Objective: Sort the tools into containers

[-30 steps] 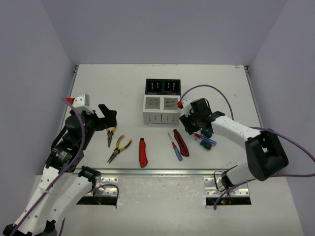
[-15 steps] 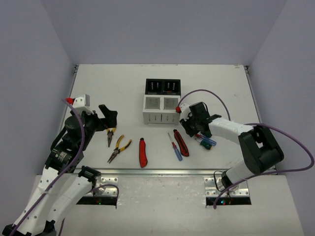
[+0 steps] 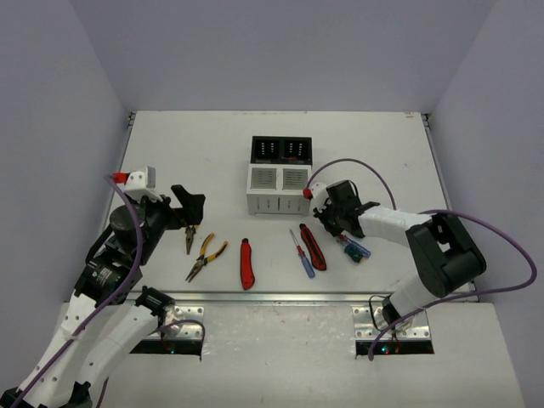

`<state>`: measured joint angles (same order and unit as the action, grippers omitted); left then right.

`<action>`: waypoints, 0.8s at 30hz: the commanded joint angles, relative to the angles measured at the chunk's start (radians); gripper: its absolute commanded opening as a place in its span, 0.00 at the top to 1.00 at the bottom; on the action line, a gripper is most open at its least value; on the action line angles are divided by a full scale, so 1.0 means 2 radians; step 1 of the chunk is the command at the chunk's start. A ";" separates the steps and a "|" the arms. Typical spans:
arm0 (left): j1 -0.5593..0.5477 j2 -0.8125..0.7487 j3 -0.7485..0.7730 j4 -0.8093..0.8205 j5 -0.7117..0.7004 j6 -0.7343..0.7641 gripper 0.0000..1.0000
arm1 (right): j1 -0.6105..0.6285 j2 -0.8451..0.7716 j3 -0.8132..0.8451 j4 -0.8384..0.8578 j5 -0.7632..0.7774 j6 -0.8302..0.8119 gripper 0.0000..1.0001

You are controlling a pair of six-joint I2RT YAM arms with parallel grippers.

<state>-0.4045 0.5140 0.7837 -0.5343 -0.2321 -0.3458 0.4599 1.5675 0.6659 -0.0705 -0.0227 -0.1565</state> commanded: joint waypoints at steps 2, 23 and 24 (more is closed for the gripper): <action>-0.006 -0.002 -0.001 0.024 -0.002 0.000 0.00 | 0.000 -0.031 0.008 0.003 0.020 -0.010 0.92; -0.011 -0.005 -0.001 0.025 -0.002 0.000 0.00 | 0.002 -0.218 0.125 -0.032 0.027 0.097 1.00; -0.011 -0.004 -0.001 0.024 -0.004 0.000 0.00 | 0.003 -0.215 0.133 -0.017 0.028 0.101 1.00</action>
<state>-0.4179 0.5041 0.7834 -0.5343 -0.2325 -0.3459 0.4606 1.1967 0.8508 -0.2295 0.0467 -0.0543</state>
